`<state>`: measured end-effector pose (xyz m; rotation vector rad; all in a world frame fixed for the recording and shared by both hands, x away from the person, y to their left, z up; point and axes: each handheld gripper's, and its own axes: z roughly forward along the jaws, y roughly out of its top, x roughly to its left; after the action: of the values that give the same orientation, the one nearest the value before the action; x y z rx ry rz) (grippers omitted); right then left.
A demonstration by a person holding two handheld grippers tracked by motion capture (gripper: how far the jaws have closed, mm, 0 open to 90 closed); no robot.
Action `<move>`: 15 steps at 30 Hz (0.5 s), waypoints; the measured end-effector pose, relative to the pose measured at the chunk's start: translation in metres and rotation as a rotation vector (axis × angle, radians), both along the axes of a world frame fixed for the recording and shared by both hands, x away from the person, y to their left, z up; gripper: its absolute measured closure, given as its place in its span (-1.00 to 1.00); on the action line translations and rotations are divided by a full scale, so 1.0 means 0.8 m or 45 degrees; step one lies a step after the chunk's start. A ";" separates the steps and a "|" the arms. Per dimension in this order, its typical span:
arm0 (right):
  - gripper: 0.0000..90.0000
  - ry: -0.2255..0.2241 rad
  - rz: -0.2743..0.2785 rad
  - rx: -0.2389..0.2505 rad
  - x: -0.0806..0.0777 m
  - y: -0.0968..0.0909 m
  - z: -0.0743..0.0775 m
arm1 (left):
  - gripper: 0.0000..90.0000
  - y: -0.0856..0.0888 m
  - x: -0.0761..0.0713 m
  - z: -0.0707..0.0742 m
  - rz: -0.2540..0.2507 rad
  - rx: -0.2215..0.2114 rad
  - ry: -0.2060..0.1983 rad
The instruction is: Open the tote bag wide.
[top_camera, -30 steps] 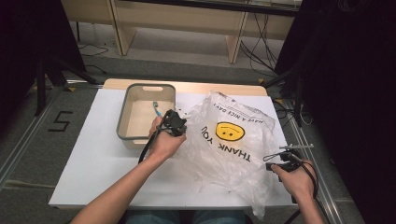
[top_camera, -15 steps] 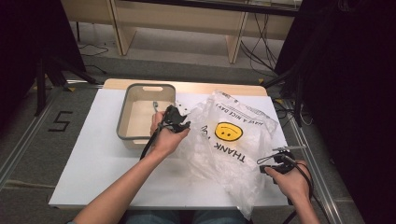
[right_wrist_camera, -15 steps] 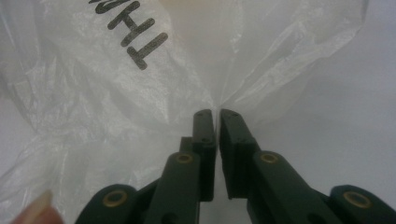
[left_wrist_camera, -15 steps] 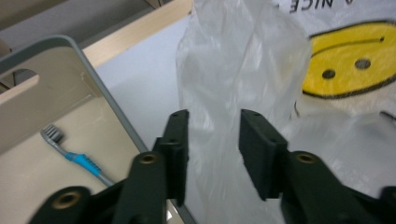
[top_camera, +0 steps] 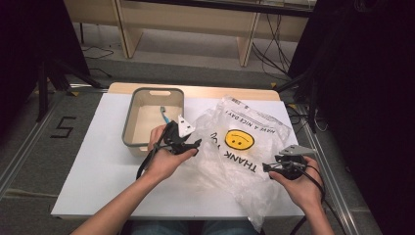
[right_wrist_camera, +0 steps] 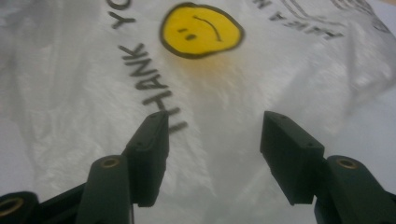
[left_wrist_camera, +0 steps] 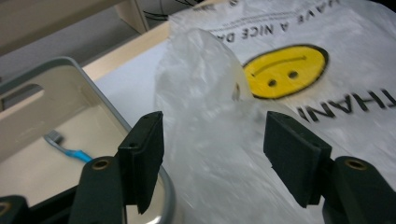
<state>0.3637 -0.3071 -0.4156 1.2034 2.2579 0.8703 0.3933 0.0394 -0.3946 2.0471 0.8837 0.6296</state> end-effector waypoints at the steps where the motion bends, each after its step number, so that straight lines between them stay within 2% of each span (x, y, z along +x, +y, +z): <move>1: -0.10 0.002 0.019 0.010 0.001 0.005 -0.001 | -0.15 0.000 -0.005 -0.004 -0.014 -0.001 0.012; 2: -0.10 -0.002 0.036 0.013 0.002 0.009 -0.002 | -0.15 0.000 -0.005 -0.004 -0.014 -0.001 0.012; 7: -0.12 -0.022 0.106 0.032 0.007 0.029 -0.003 | -0.13 0.003 -0.034 -0.024 -0.092 0.044 0.042; 12: -0.12 -0.018 0.161 0.033 0.011 0.047 -0.005 | -0.09 0.001 -0.057 -0.037 -0.153 0.069 0.054; 15: -0.12 -0.016 0.197 0.040 0.014 0.058 -0.007 | -0.01 -0.002 -0.066 -0.045 -0.188 0.081 0.079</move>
<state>0.3745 -0.2604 -0.4215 1.0436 2.3598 0.9709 0.3403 0.0375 -0.4307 2.1763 0.7480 0.5223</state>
